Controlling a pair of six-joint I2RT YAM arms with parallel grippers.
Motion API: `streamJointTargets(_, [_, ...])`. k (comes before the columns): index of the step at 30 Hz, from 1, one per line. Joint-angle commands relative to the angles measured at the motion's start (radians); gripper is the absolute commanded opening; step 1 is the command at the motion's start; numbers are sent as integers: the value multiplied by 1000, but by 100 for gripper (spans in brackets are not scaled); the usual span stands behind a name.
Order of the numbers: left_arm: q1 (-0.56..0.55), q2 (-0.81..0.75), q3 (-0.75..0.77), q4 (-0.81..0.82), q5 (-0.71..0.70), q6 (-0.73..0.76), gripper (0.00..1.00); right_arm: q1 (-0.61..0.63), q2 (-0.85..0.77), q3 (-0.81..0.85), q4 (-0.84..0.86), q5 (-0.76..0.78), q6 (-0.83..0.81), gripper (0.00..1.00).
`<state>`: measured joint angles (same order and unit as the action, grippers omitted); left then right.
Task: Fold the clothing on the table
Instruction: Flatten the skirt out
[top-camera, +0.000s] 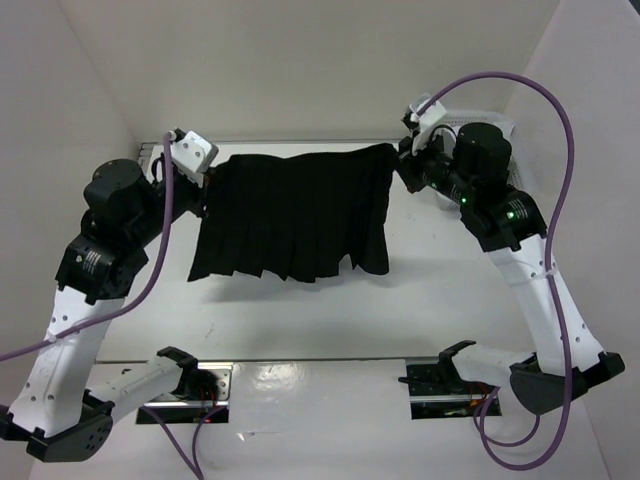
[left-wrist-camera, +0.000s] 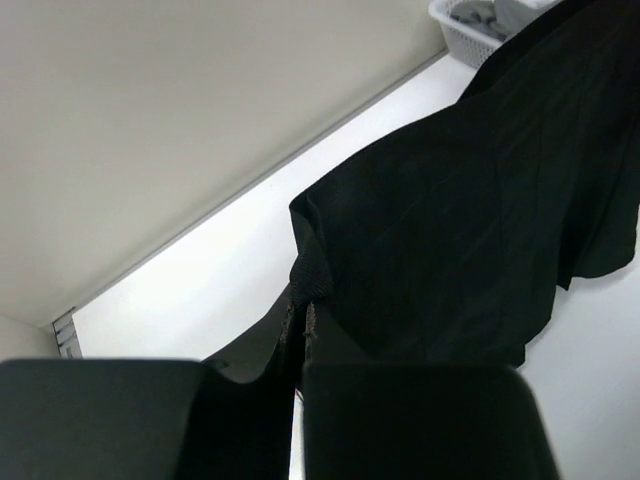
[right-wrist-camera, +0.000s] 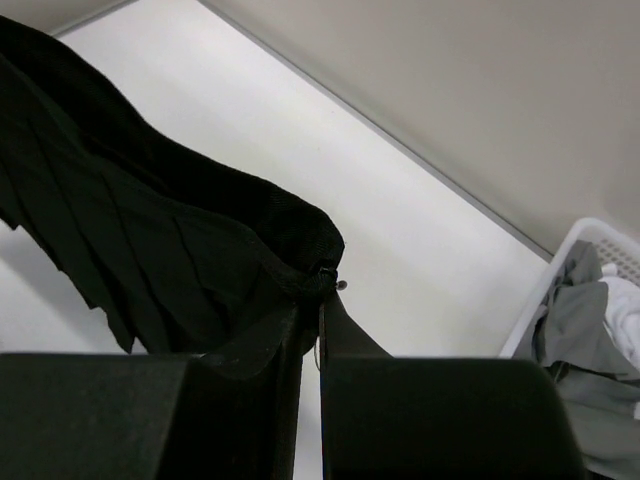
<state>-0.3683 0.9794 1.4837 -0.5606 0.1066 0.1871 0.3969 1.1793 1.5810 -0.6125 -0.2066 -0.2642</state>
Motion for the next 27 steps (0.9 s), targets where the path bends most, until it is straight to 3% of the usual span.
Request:
streamJointTargets(1, [-1, 14, -52, 82, -30, 35, 0, 5, 17, -25, 81, 84, -39, 0])
streamJointTargets(6, [-1, 24, -102, 157, -67, 45, 0, 5, 37, -49, 138, 162, -49, 0])
streamJointTargets(13, [-1, -11, -76, 139, -65, 45, 0, 5, 11, 11, 117, 136, -38, 0])
streamJointTargets(19, [-1, -97, -53, 13, -22, 64, 0, 5, -62, 31, 37, 101, -38, 0])
streamJointTargets(27, [-1, -275, -141, -160, 123, 139, 0, 5, -173, 22, -121, -56, -41, 0])
